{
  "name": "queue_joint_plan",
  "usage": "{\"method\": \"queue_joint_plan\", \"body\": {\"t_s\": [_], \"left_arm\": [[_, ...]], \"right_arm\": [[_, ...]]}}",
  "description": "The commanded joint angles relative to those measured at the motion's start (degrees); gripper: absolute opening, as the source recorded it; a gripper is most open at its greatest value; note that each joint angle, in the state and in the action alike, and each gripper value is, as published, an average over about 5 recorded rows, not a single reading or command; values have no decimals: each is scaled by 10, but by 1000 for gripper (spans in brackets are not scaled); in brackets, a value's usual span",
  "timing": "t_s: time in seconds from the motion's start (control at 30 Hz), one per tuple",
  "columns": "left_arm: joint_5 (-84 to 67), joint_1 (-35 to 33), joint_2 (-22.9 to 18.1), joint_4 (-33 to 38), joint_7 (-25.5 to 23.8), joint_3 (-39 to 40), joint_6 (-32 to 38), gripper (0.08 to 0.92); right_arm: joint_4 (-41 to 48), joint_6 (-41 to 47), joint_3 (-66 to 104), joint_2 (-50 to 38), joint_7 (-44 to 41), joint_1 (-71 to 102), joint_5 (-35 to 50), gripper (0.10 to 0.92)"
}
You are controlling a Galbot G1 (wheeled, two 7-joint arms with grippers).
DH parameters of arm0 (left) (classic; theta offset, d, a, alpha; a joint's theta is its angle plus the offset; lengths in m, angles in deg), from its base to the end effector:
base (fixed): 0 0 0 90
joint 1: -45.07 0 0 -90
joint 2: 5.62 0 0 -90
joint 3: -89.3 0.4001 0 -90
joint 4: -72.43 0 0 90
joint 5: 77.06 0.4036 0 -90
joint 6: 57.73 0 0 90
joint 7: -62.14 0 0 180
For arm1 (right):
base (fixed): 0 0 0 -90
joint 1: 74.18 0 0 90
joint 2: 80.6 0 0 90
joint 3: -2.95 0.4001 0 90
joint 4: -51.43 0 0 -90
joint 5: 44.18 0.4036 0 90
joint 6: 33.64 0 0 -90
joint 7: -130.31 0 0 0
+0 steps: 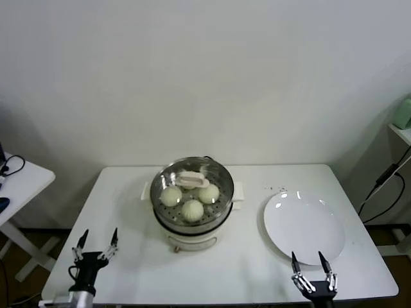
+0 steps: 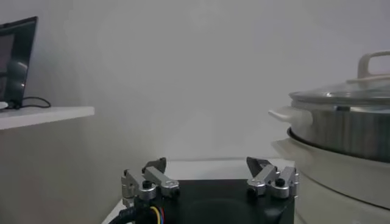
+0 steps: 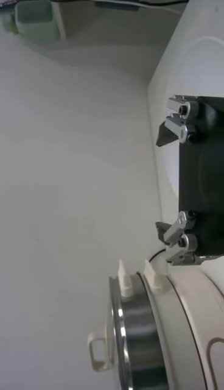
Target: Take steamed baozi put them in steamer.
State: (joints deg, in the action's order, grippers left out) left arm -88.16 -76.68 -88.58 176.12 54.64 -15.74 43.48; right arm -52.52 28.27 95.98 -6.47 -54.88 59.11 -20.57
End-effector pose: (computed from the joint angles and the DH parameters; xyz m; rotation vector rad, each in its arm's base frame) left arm 0.1695 0.1383 -0.4457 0.1345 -3.0543 -0.0598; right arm 0.0889 -0.1027 -0.4761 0.0665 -3.1227 -0.1929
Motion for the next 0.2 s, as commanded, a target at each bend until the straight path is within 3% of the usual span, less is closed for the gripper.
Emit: {"method": "queue_joint_plan", "body": {"t_s": [0.03,0.2], "left_arm": [[3,-4,-1,0,-2,-1,7,823],[5,-6,-1,2,-4,-1,6,823]], "right_arm": [[0,0,-1,1,-1,0,-1,823],[0,0,0,0,-1,1,-2,823]]}}
